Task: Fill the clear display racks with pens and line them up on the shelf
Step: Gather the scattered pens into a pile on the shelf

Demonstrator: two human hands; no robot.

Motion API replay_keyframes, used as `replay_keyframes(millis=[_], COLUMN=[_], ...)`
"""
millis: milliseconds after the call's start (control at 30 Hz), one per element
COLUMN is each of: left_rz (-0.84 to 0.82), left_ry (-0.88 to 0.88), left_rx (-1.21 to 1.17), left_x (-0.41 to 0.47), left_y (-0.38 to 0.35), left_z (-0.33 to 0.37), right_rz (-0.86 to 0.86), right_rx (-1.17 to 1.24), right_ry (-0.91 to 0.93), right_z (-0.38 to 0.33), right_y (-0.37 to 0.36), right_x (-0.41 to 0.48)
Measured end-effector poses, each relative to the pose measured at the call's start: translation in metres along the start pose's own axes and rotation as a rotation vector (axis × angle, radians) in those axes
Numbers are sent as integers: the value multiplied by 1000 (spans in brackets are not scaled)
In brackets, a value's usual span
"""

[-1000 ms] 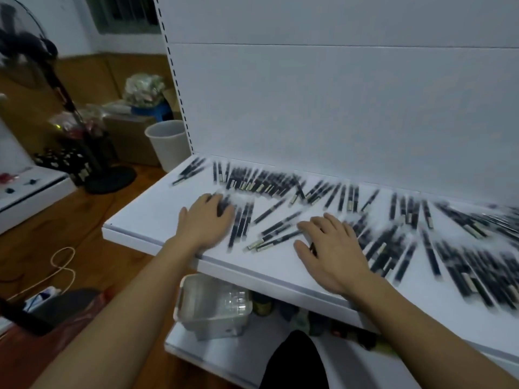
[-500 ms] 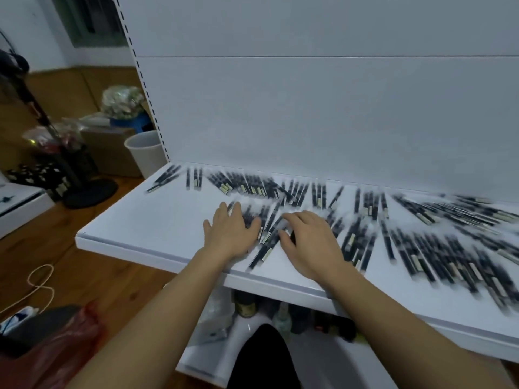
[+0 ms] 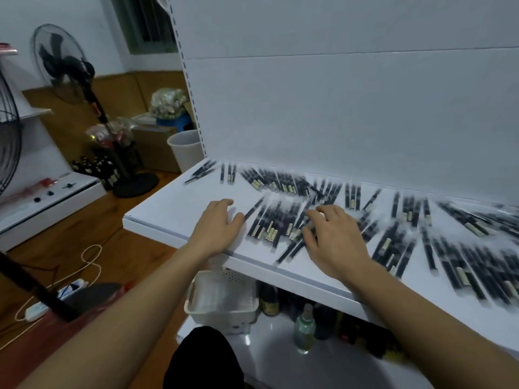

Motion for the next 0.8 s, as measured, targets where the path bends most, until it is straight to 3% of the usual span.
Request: replay_keyframes(millis=[133, 300, 400, 600, 800], left_rz=[46, 48, 96, -67, -152], left_ry=[-4, 137, 200, 242, 147], left_rx=[147, 355, 427, 340, 374], left_x=[70, 167, 176, 190, 194], left_y=[14, 14, 23, 4, -33], left_z=[-20, -51, -53, -82, -48], right_rz=[-55, -80, -63, 80, -22], right_rx=[-34, 31, 65, 129, 79], right_ry=[42, 65, 37, 81, 2], right_z=[-8, -16, -15, -12, -13], right_y=[-9, -32, -30, -28, -26], right_x=[23, 50, 44, 37, 40])
Point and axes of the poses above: each hand's wrist, its own x-axis towards the middle knuckle, its own y-axis out of the back of the hand, z = x × y, the point moved 7 cm from there along x, towards the middle knuckle, and after that the axes turned 5 degrees about z, right-handed, at the moved point
